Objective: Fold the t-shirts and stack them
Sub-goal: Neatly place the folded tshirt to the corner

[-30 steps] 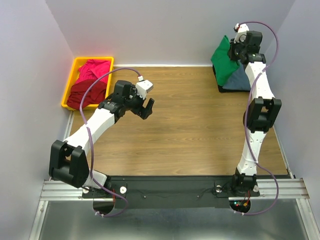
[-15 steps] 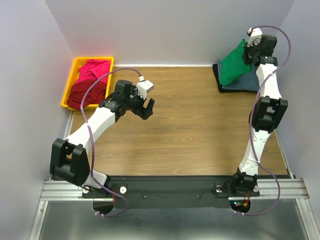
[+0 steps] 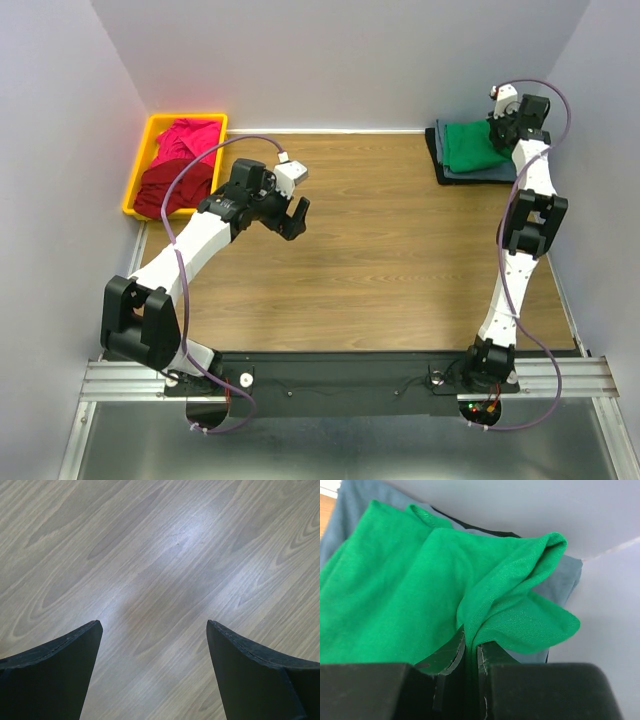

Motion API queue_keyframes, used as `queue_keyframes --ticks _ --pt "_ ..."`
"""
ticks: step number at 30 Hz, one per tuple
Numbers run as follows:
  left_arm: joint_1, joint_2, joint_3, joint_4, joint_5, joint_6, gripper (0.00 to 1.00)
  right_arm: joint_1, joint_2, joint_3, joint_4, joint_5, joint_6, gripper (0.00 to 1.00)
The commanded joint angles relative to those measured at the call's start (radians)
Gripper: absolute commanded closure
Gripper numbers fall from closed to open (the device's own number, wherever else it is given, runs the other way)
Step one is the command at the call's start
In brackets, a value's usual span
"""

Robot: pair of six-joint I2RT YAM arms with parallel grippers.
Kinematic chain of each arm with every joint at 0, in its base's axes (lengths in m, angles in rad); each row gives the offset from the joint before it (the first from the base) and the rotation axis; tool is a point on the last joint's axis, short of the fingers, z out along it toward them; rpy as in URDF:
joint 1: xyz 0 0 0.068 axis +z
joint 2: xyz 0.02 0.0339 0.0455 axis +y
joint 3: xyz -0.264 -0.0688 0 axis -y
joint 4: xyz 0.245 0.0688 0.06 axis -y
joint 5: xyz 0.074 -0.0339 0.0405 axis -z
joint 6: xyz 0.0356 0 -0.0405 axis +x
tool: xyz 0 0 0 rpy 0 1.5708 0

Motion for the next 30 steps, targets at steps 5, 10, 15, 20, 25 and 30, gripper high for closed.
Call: queue_keyframes --ticks 5,10,15,20,25,30 --pt "0.003 -0.001 0.037 -0.023 -0.002 0.017 0.02 -0.027 -0.004 0.010 0.130 -0.007 -0.057 0.95" --pt "0.004 -0.004 0.040 -0.029 -0.016 0.023 0.02 -0.037 -0.035 -0.041 0.157 0.085 -0.037 0.69" --pt "0.003 -0.014 0.038 -0.026 -0.027 0.032 0.02 -0.063 -0.073 -0.050 0.173 0.133 -0.021 0.48" --pt "0.004 -0.043 0.023 -0.026 -0.059 0.037 0.02 -0.082 -0.110 -0.010 0.186 0.165 0.002 0.45" --pt "0.004 -0.060 0.015 -0.020 -0.070 0.055 0.02 -0.089 -0.161 -0.002 0.213 0.157 0.066 0.43" --pt "0.003 -0.054 0.023 -0.021 -0.056 0.058 0.02 -0.096 -0.221 -0.045 0.224 0.089 0.193 0.47"
